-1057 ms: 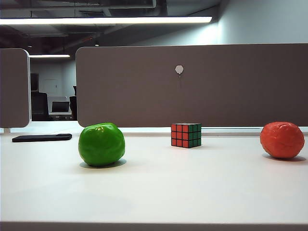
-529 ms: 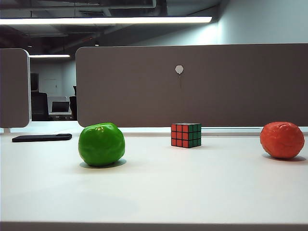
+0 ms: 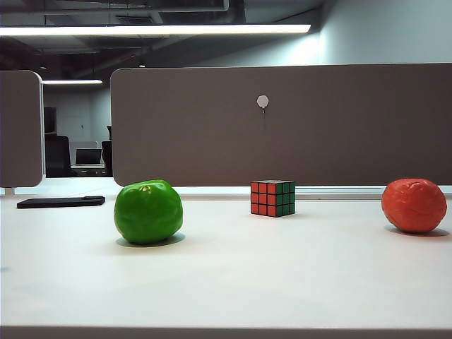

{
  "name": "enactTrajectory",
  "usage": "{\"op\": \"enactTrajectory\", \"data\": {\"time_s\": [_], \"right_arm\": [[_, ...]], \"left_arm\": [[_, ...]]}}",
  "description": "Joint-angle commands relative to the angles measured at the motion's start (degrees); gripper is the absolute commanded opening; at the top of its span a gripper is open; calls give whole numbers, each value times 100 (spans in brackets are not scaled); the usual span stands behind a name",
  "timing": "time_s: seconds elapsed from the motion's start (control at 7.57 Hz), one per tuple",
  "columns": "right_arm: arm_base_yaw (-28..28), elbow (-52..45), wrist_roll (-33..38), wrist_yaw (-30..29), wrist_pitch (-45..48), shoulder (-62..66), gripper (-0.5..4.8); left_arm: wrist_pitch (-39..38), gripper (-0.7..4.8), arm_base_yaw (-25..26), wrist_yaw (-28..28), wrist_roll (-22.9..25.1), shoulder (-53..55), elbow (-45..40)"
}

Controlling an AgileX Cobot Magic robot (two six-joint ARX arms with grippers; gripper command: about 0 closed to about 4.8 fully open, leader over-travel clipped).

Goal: Move all the fruits on the tabletop near the face of the Rubik's cube that has the color most similar to each fruit.

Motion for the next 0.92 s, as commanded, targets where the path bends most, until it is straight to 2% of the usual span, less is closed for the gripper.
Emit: {"op": "enactTrajectory", "data": {"time_s": [0.13,0.53,0.66,0.79,0.92], "right_arm": [[4,1945,-339,9,-3134,603,-1],[7,2570,-345,-17,-3484,1239,-1],[-2,4157,-297,-1759,-4516,3062,-1],[-4,4146,-299,-1515,-4522,3213,-1],[-2,4122,-299,-1515,-4520,3213,-1]], "left_arm": [[70,-5,-170,264,605,2542,1797],[518,-5,-595,219,595,3032,1915],[3989,-5,-2568,-535,37,6196,1932],[4669,87,-3025,-522,-44,8063,2721],[4675,146,-3209,-522,-13,8478,3095]]}}
